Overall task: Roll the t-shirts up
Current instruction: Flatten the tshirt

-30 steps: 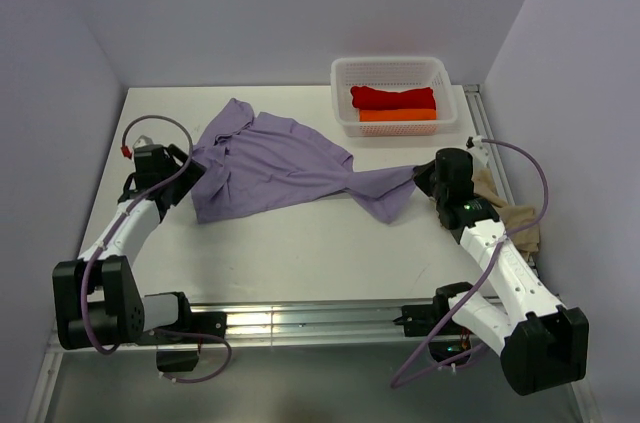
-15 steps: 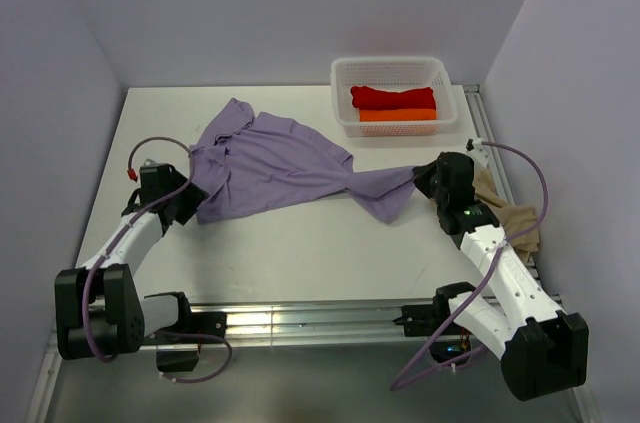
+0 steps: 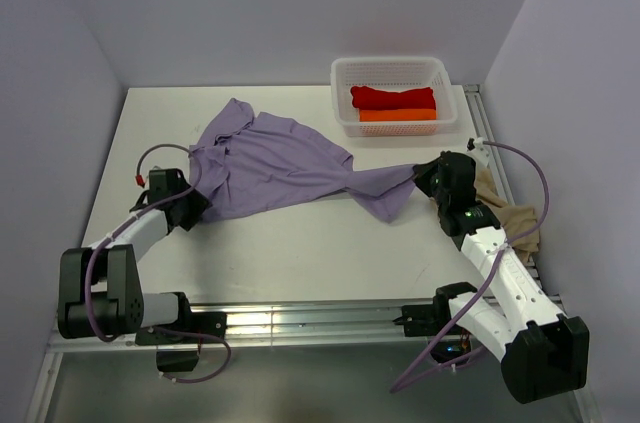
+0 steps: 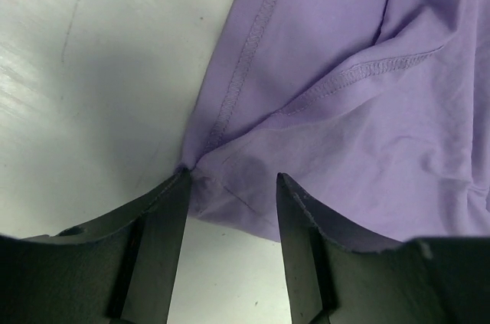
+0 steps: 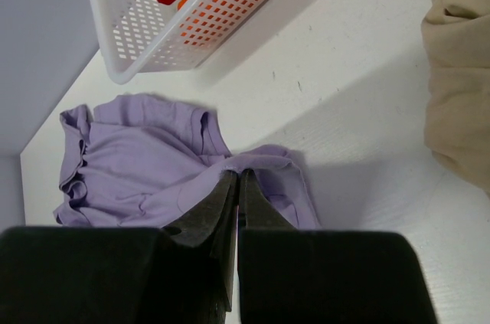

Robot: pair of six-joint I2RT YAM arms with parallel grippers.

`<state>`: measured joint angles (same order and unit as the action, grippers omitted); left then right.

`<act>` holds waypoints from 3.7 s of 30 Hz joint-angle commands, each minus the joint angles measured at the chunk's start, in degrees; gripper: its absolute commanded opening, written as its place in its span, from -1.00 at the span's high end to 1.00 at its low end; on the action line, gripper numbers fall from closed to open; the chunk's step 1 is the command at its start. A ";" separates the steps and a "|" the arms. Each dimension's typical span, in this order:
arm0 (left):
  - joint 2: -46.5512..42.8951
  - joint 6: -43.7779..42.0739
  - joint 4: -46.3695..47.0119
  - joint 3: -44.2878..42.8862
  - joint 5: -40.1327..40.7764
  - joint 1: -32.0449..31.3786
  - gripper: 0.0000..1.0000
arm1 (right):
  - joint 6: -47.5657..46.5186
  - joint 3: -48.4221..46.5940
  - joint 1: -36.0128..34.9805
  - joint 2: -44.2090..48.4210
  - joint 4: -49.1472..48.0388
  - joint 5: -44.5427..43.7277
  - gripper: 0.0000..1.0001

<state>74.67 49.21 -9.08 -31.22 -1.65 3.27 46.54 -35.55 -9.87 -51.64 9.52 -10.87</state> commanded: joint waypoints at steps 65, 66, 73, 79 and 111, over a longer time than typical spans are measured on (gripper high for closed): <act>-15.42 -9.92 -33.63 -73.96 9.29 17.74 0.99 | -17.98 -45.66 -11.05 -9.11 -3.09 27.31 1.00; -16.39 -10.18 -33.98 -74.94 10.17 17.74 0.99 | -18.59 -45.57 -11.22 -8.05 -4.49 26.18 1.00; -18.08 -12.38 -37.23 -86.80 18.43 17.74 0.99 | -21.58 -49.86 -11.66 -0.40 -8.64 22.92 1.00; -17.98 -10.46 -35.83 -82.10 15.37 17.65 0.99 | -21.68 -55.05 -11.66 -0.04 -14.08 24.05 1.00; -17.18 -7.81 -35.73 -77.50 15.18 17.65 0.99 | -10.42 -74.32 -12.80 -15.79 -18.92 33.63 1.00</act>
<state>61.76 42.22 -43.99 -104.90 10.85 20.69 33.12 -105.95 -21.71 -72.64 -3.36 19.40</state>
